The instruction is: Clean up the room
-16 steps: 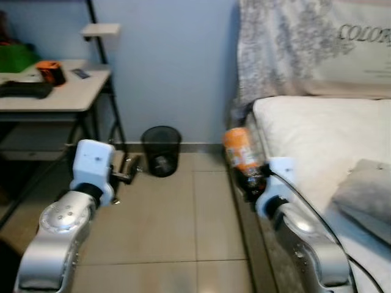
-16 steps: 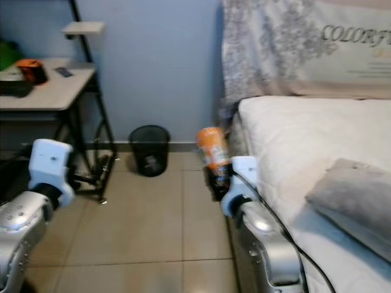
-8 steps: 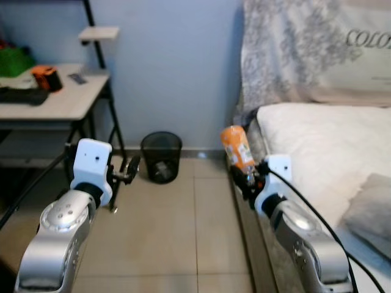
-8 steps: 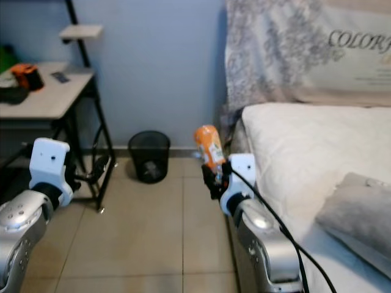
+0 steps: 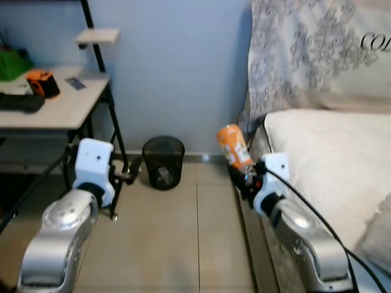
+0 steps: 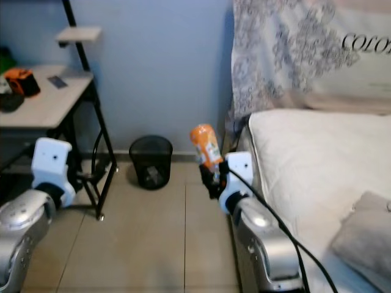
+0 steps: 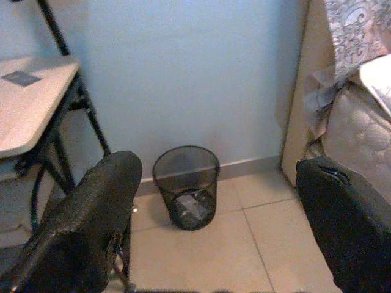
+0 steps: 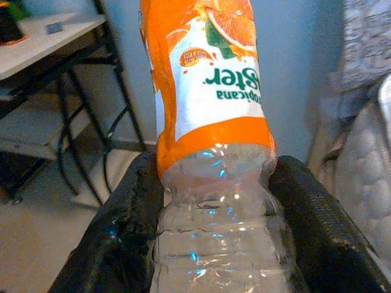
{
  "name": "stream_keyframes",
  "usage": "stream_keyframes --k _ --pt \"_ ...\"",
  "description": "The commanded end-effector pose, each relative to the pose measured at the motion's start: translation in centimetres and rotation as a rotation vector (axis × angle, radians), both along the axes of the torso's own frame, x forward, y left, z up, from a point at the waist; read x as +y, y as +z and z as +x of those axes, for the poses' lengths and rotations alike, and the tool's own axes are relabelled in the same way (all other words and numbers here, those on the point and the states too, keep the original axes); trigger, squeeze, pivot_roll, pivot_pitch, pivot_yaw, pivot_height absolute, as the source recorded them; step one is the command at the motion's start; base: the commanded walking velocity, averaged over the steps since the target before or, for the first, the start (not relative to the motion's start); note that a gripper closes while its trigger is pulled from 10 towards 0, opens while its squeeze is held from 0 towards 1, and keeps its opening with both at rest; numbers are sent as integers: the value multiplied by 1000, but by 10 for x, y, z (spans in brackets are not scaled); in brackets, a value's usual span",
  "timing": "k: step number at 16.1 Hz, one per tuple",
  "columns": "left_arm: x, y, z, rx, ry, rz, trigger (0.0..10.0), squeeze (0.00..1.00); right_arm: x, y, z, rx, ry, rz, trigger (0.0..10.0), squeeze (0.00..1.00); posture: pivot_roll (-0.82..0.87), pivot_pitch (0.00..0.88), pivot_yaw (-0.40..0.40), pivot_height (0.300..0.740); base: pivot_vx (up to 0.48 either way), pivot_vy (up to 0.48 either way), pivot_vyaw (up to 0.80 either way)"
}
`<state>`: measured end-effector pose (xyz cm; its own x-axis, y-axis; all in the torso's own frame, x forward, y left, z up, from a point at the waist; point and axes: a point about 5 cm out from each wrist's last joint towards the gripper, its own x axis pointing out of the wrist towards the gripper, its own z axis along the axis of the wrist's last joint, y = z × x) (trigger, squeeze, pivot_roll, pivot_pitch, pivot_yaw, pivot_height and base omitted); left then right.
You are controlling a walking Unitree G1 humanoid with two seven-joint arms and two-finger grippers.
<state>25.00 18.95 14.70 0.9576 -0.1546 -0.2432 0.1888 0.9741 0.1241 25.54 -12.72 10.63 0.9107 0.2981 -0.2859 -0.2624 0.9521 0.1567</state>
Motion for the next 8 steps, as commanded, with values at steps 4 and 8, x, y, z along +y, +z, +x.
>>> stream_keyframes --k 4,8 --pt "0 5 2 -17 -16 24 10000 0 -3 6 5 -21 -10 5 10000 0 -63 0 10 740 313 0 200" --pt "0 5 2 -19 -19 26 10000 0 -4 5 6 -15 -12 2 10000 0 -67 0 12 740 308 0 0"
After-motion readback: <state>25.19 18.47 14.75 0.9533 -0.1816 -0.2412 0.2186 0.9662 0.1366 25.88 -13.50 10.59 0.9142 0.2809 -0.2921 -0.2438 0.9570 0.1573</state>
